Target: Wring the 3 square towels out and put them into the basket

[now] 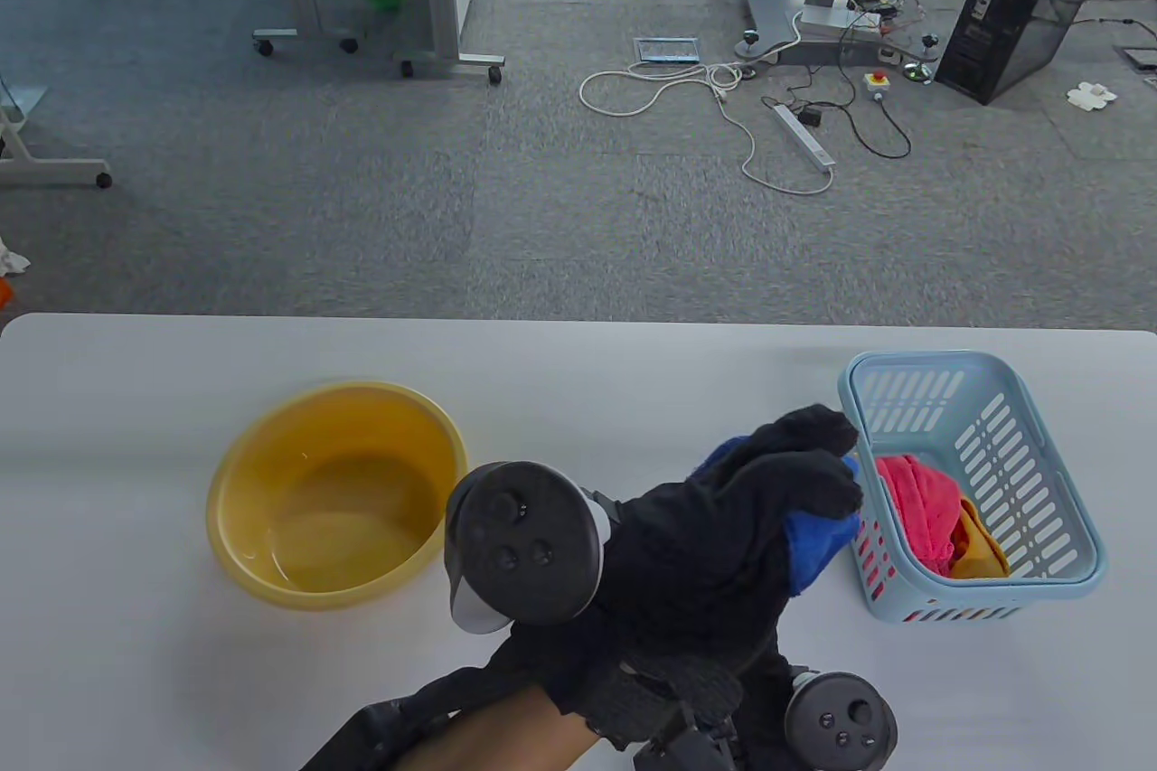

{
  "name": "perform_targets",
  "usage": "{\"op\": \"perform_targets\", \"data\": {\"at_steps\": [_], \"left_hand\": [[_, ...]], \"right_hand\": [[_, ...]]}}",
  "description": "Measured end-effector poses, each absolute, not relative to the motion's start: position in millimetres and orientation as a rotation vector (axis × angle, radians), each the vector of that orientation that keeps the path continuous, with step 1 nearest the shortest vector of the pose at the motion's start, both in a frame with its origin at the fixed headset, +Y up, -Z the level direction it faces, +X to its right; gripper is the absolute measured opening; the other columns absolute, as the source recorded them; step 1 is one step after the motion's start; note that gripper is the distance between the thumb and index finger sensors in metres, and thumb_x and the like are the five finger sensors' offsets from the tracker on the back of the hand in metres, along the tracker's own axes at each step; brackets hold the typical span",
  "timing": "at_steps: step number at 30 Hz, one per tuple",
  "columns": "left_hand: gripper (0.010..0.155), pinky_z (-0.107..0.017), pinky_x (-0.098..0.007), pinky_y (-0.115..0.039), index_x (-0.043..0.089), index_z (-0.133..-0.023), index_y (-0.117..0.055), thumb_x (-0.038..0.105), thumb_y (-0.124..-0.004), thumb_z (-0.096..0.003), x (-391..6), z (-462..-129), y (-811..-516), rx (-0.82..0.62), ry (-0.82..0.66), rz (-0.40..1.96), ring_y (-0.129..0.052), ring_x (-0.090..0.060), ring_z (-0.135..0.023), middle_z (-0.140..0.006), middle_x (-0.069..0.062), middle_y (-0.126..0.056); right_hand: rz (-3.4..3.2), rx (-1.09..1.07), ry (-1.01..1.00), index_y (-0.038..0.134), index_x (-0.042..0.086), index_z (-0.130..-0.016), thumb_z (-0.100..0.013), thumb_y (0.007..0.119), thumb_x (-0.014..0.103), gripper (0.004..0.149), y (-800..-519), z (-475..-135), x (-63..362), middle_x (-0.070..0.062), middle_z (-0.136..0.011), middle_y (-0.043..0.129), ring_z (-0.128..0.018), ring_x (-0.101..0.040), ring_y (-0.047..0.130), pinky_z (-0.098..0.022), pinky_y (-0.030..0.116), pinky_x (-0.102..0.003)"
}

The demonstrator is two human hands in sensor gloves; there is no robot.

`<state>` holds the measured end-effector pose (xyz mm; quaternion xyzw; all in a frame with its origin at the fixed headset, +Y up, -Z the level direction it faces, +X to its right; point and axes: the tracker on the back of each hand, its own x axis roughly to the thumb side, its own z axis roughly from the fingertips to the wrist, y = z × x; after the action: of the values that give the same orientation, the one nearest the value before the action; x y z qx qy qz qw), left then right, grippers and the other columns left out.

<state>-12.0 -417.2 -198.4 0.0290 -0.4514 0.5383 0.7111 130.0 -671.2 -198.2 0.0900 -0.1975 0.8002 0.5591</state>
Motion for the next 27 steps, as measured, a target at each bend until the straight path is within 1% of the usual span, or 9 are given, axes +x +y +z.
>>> {"op": "perform_targets", "data": {"at_steps": [5,10,13,16,19,22,23,25,27], "left_hand": [[0.045,-0.071,-0.064,-0.057,0.022,-0.101,-0.07,0.026,-0.069,-0.0566,0.6,-197.0,-426.8,-0.016,-1.046,1.238,-0.084,-0.038,-0.096,-0.113,-0.017,-0.063],[0.045,-0.071,-0.064,-0.056,0.021,-0.102,-0.069,0.026,-0.068,-0.0566,5.2,-197.0,-433.0,-0.059,-1.038,1.243,-0.085,-0.038,-0.095,-0.112,-0.017,-0.063],[0.045,-0.071,-0.064,-0.057,0.022,-0.102,-0.069,0.026,-0.068,-0.0567,4.9,-197.0,-434.7,-0.053,-1.038,1.225,-0.085,-0.038,-0.095,-0.112,-0.017,-0.063],[0.045,-0.071,-0.064,-0.057,0.021,-0.101,-0.068,0.026,-0.068,-0.0564,2.1,-198.4,-439.1,-0.056,-1.018,1.231,-0.085,-0.037,-0.095,-0.112,-0.017,-0.064],[0.045,-0.071,-0.064,-0.057,0.021,-0.101,-0.068,0.026,-0.068,-0.0561,-2.4,-201.2,-443.0,-0.055,-0.993,1.26,-0.085,-0.037,-0.095,-0.111,-0.017,-0.064],[0.046,-0.071,-0.064,-0.056,0.021,-0.101,-0.069,0.027,-0.067,-0.0559,-8.4,-204.5,-445.0,-0.055,-0.983,1.257,-0.084,-0.036,-0.096,-0.112,-0.015,-0.064],[0.046,-0.071,-0.064,-0.056,0.021,-0.101,-0.068,0.027,-0.067,-0.056,-11.1,-205.5,-445.4,-0.055,-0.978,1.258,-0.084,-0.036,-0.097,-0.112,-0.015,-0.063],[0.046,-0.071,-0.065,-0.056,0.022,-0.101,-0.069,0.027,-0.068,-0.0558,-16.9,-207.8,-445.4,-0.029,-0.957,1.249,-0.084,-0.035,-0.096,-0.112,-0.015,-0.064],[0.046,-0.07,-0.065,-0.056,0.022,-0.101,-0.068,0.027,-0.067,-0.0559,-23.2,-210.2,-444.7,-0.016,-0.947,1.252,-0.084,-0.035,-0.097,-0.112,-0.015,-0.064]], "right_hand": [[1.901,0.152,-0.461,-0.001,0.01,-0.106,-0.04,0.101,0.049,0.127,-676.7,-202.6,135.6,-0.027,-0.113,0.032,-0.084,-0.035,0.08,-0.074,0.048,-0.07],[1.866,0.109,-0.409,0.013,0.002,-0.107,-0.042,0.103,0.042,0.118,-680.6,-205.4,138.4,-0.015,-0.096,0.071,-0.053,-0.021,0.092,-0.064,0.075,-0.051],[1.883,0.103,-0.405,0.04,0.004,-0.109,-0.043,0.103,0.039,0.098,-679.8,-205.7,139.1,-0.006,-0.074,0.086,-0.042,-0.018,0.094,-0.056,0.081,-0.048],[1.899,0.111,-0.384,0.066,0.012,-0.102,-0.046,0.101,0.036,0.07,-680.1,-205.5,139.9,-0.003,-0.064,0.09,-0.037,-0.017,0.094,-0.055,0.082,-0.048],[1.893,0.141,-0.382,0.08,0.023,-0.089,-0.047,0.1,0.034,0.048,-679.8,-206.1,138.3,-0.002,-0.063,0.089,-0.044,-0.02,0.094,-0.061,0.077,-0.055],[1.898,0.2,-0.371,0.083,0.027,-0.084,-0.046,0.099,0.029,0.042,-678.9,-206.8,135.9,0.0,-0.069,0.086,-0.072,-0.028,0.09,-0.069,0.061,-0.07],[1.889,0.209,-0.384,0.082,0.027,-0.083,-0.046,0.099,0.027,0.04,-678.5,-206.9,135.3,-0.003,-0.075,0.084,-0.085,-0.034,0.084,-0.07,0.057,-0.073],[1.865,0.258,-0.36,0.081,0.024,-0.082,-0.046,0.097,0.022,0.039,-678.0,-208.5,133.8,-0.017,-0.107,0.063,-0.099,-0.056,0.064,-0.07,0.053,-0.076],[1.848,0.247,-0.378,0.077,0.019,-0.083,-0.047,0.095,0.018,0.04,-678.5,-208.8,134.6,-0.023,-0.104,0.071,-0.092,-0.052,0.077,-0.071,0.061,-0.07]]}}
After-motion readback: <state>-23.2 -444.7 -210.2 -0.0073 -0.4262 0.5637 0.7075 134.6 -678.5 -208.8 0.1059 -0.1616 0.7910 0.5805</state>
